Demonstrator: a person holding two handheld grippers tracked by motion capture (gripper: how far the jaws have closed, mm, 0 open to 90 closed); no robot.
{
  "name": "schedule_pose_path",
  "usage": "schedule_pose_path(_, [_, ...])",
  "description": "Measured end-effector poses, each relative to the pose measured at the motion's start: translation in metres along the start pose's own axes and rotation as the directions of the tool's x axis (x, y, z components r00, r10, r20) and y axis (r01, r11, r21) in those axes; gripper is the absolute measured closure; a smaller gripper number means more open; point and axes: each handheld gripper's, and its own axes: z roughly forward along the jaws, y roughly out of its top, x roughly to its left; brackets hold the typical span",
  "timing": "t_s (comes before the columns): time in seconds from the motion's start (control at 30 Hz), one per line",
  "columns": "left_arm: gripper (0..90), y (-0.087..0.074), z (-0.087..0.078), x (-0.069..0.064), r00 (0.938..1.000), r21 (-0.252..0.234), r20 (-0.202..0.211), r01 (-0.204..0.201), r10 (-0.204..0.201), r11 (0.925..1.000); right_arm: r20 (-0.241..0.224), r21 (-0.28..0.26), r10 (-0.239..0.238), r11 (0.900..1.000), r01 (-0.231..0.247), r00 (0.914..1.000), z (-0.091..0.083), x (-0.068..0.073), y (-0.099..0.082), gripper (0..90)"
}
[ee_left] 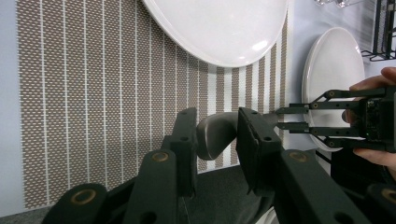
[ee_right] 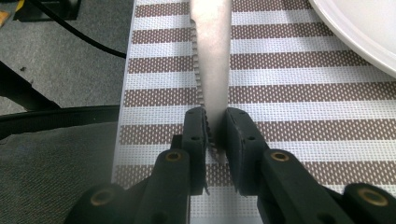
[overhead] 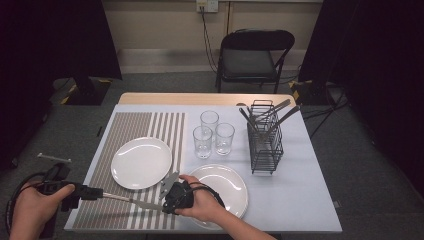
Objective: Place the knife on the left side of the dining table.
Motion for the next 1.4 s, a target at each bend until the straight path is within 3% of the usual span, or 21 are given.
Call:
schedule_pose_path(0.67, [66.3, -0.005, 0.007, 0.011, 0.9999, -0.004, -0.004, 0.016, -0.016, 0.9999, 0.0, 0.02, -0.014, 0.9997, 0.014, 0.9999, -0.001, 0.0, 0.001, 79.7])
schedule_pose_path(0.73, [66.3, -0.005, 0.008, 0.009, 0.9995, -0.016, -0.004, 0.031, -0.032, 0.9994, 0.002, 0.021, -0.014, 0.9997, 0.014, 0.9999, -0.001, 0.0, 0.001, 80.0])
schedule_pose_path(0.83, [66.4, -0.004, 0.007, 0.008, 0.9999, -0.008, -0.006, 0.013, -0.013, 0.9999, 0.003, 0.024, -0.016, 0.9996, 0.015, 0.9999, -0.001, 0.0, 0.002, 79.9])
schedule_pose_path(0.97, [66.3, -0.003, 0.007, 0.007, 0.9998, -0.01, -0.008, 0.018, -0.018, 0.9998, 0.005, 0.021, -0.019, 0.9996, 0.019, 0.9998, -0.001, 0.0, 0.002, 80.1])
schedule_pose_path(1.07, [66.0, -0.003, 0.006, 0.01, 0.9998, 0.01, -0.019, -0.009, 0.009, 0.9999, 0.006, 0.019, -0.022, 0.9996, 0.021, 0.9997, -0.001, 0.0, 0.001, 80.1])
schedule_pose_path(1.1, [65.7, -0.004, 0.008, 0.009, 0.9997, -0.001, -0.02, 0.011, -0.011, 0.9999, 0.007, 0.021, -0.019, 0.9996, 0.019, 0.9998, -0.001, 0.001, 0.001, 80.1])
schedule_pose_path(1.27, [65.2, -0.004, 0.01, 0.011, 0.9997, -0.005, -0.015, 0.017, -0.017, 0.9998, 0.003, 0.019, -0.016, 0.9997, 0.016, 0.9999, -0.001, 0.0, 0.001, 80.0])
schedule_pose_path(1.37, [64.9, -0.004, 0.009, 0.013, 0.9997, 0.008, -0.025, -0.003, 0.003, 1.0, 0.005, 0.019, -0.017, 0.9997, 0.017, 0.9998, -0.001, 0.0, 0.001, 80.0])
schedule_pose_path(1.4, [64.6, -0.004, 0.01, 0.012, 0.9996, 0.006, -0.025, 0.011, -0.011, 0.9999, 0.005, 0.018, -0.014, 0.9997, 0.014, 0.9999, -0.001, 0.001, 0.001, 80.1])
